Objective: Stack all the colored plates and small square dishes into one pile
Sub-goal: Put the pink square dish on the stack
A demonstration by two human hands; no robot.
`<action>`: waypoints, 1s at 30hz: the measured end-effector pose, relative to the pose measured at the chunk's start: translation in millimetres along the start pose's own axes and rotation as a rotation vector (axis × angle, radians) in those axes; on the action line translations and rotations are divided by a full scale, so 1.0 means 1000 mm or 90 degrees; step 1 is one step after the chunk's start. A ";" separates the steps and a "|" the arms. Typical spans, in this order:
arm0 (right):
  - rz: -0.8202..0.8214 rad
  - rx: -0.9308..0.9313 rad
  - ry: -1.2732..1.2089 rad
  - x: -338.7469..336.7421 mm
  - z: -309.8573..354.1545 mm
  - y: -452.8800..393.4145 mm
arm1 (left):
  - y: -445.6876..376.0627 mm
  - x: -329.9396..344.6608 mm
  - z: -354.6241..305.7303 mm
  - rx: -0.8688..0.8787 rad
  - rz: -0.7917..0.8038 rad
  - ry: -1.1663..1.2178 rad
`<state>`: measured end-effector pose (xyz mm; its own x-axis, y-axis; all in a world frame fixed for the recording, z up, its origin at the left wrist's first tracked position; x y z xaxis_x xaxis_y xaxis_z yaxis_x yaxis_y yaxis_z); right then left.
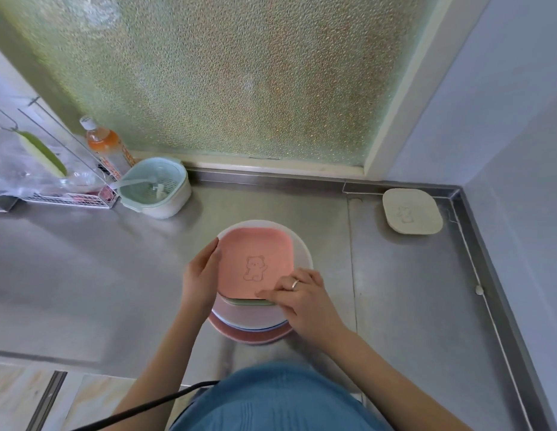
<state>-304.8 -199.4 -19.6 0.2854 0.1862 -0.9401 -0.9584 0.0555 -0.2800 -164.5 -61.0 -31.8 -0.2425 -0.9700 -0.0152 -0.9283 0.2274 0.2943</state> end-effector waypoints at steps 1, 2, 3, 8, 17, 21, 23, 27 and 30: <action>0.017 0.004 -0.021 0.000 -0.002 -0.001 | 0.001 0.000 0.001 0.005 -0.002 -0.031; 0.032 -0.001 -0.029 -0.001 -0.003 -0.001 | 0.001 0.000 0.001 0.011 -0.004 -0.047; 0.048 -0.012 -0.031 -0.002 -0.004 -0.001 | 0.002 0.000 0.000 0.016 -0.002 -0.046; 0.000 -0.007 -0.039 -0.021 -0.035 -0.009 | 0.005 -0.002 -0.009 0.012 0.004 0.003; 0.240 0.458 0.095 0.002 -0.234 -0.003 | 0.006 -0.010 0.001 -0.020 -0.021 -0.017; 0.254 0.535 0.182 0.013 -0.268 0.001 | 0.010 -0.006 -0.001 -0.012 -0.035 -0.038; 0.252 0.543 0.188 0.018 -0.270 0.003 | 0.009 -0.007 0.000 -0.011 -0.036 -0.049; 0.223 0.565 0.175 0.025 -0.266 0.006 | 0.004 -0.006 0.005 -0.024 -0.037 -0.085; 0.239 0.578 0.199 0.028 -0.261 0.010 | 0.000 -0.004 0.006 -0.035 -0.053 -0.104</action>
<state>-306.6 -449.3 -99.9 -0.1689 0.0882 -0.9817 -0.5873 0.7909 0.1721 -165.7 -56.8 -37.3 -0.2113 -0.9578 -0.1948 -0.9315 0.1370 0.3369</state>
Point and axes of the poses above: each hand's wrist, its own y-axis away from the middle knuckle, its own x-axis out of the palm, z = x × y, the point moved 4 cm from there along -y, towards the middle knuckle, and after that the axes turned 15 degrees about y, right-handed, at the moved point
